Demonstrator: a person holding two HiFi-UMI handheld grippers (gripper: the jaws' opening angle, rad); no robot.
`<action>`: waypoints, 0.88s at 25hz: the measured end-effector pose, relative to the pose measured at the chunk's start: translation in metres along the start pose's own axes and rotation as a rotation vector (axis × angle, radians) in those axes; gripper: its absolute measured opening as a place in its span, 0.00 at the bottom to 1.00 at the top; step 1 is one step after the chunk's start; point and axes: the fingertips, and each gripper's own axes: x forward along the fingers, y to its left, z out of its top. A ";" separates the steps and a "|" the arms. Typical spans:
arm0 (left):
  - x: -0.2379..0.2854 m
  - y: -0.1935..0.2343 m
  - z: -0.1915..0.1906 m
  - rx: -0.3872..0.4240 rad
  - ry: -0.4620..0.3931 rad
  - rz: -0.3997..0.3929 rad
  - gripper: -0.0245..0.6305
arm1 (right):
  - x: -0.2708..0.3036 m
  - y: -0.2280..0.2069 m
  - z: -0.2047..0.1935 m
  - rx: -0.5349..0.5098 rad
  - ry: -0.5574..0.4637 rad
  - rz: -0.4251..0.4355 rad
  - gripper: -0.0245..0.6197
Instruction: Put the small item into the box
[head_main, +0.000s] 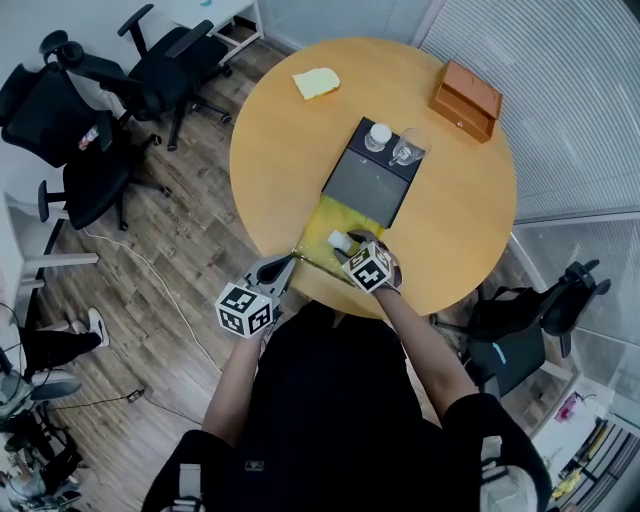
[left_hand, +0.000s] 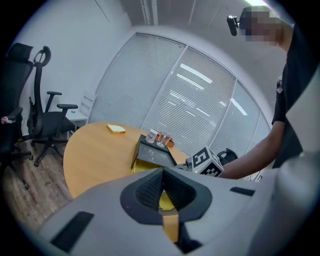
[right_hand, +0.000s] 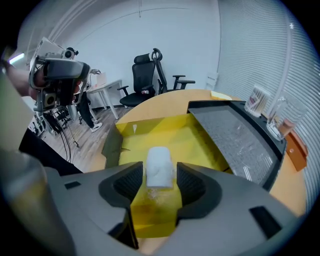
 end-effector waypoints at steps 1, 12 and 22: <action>0.000 0.000 0.000 0.002 0.000 -0.001 0.05 | -0.002 -0.001 0.001 0.006 -0.009 0.002 0.35; 0.001 -0.006 0.003 0.018 -0.006 -0.019 0.05 | -0.055 -0.003 0.013 0.101 -0.305 -0.031 0.07; 0.004 -0.019 0.004 0.032 -0.003 -0.042 0.05 | -0.113 -0.002 0.003 0.146 -0.404 -0.085 0.05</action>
